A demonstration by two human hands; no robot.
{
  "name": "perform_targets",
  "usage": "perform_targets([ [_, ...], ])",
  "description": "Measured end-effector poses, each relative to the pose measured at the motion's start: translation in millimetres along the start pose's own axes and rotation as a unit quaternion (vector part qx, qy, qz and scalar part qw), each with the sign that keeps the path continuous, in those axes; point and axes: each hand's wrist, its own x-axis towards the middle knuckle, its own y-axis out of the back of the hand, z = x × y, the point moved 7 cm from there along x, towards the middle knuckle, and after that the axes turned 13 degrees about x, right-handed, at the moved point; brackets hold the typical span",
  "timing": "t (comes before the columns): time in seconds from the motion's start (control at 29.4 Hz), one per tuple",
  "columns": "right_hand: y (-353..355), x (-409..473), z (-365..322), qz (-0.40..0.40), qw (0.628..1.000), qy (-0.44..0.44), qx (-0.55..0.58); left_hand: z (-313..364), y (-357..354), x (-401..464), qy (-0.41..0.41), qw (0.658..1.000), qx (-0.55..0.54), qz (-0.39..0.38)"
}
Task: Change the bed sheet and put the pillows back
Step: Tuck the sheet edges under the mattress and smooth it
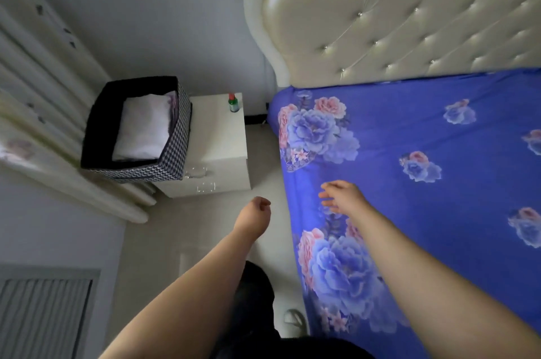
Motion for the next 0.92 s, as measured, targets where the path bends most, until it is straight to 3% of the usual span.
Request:
perform_targets([
  [0.2,-42,121,-84,0.018,0.999,0.017,0.044,48,48,161,-0.026,0.999,0.026,-0.019],
  [0.51,-61,259,-156,0.039,0.990,-0.044,0.132,118,98,337,-0.035,0.996,0.074,-0.029],
  [0.92,-42,467,-182,0.037,0.967,-0.157,0.198,195,59,537,0.057,0.996,-0.062,0.032],
])
